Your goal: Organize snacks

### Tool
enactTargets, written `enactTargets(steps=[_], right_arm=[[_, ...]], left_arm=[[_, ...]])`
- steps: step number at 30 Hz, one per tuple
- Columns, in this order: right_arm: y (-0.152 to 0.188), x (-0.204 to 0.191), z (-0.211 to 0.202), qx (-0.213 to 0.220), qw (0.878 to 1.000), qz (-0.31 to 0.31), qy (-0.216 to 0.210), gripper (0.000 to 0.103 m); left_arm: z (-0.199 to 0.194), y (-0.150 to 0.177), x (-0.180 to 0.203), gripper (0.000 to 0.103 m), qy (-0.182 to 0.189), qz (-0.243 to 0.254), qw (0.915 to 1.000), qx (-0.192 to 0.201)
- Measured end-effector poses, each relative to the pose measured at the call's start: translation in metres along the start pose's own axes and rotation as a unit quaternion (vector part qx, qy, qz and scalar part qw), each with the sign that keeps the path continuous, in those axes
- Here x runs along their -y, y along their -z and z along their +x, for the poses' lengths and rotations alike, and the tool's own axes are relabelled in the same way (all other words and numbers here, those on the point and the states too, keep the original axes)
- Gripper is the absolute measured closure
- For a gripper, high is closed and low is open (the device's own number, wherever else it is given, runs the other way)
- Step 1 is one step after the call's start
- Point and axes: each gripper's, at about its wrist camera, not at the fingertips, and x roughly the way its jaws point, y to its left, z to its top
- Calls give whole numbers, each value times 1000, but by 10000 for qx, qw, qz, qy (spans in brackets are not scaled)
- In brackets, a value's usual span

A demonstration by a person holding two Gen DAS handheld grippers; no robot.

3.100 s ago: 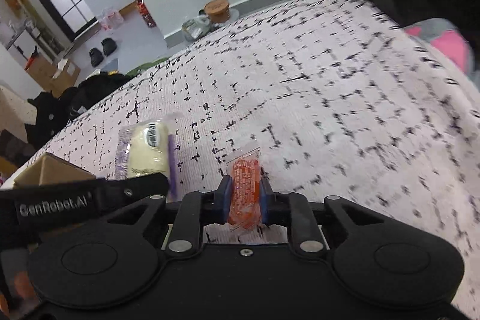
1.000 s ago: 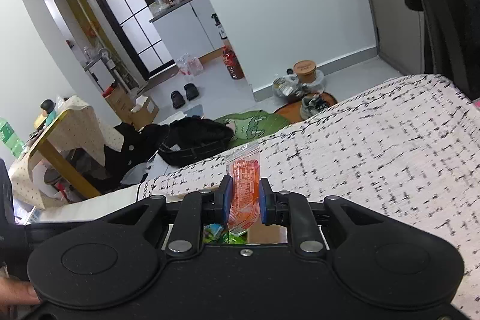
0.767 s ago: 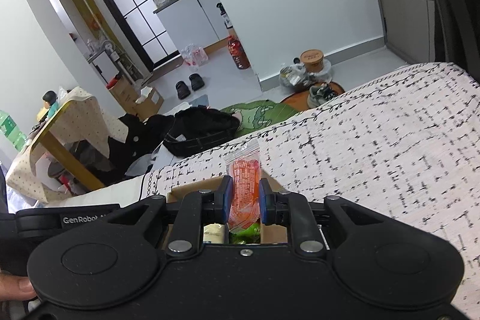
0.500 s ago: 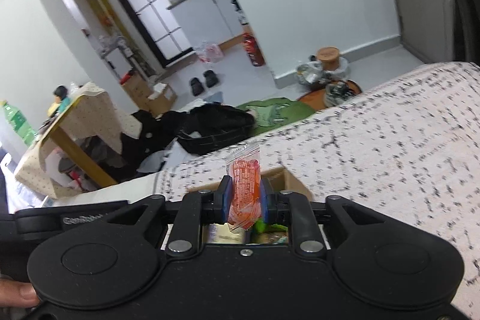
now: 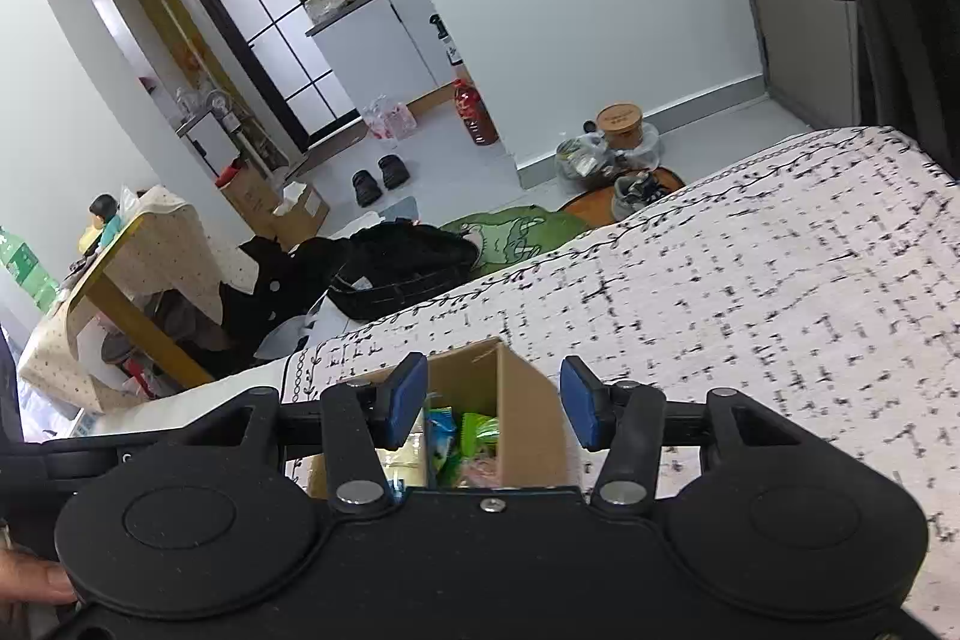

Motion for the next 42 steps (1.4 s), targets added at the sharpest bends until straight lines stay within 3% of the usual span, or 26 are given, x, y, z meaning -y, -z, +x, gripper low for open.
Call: enactTargets(steps=[3, 8, 23, 38, 42], right_arm=[[0, 7, -10, 20, 10000, 25, 49, 54], [-2, 15, -25, 38, 10000, -20, 85, 51], [-5, 36, -72, 128, 9995, -28, 279, 42], [6, 46, -118, 286, 9985, -69, 465, 15], [11, 46, -126, 279, 9983, -106, 509, 13]], left_arm=[[-5, -1, 6, 32, -2, 125, 9999, 83], [-16, -2, 12, 19, 84, 271, 9994, 177], [-44, 6, 33, 10, 107, 696, 9973, 214], [-81, 24, 32, 3, 211, 773, 9964, 269], [-92, 32, 30, 0, 161, 838, 9958, 333]])
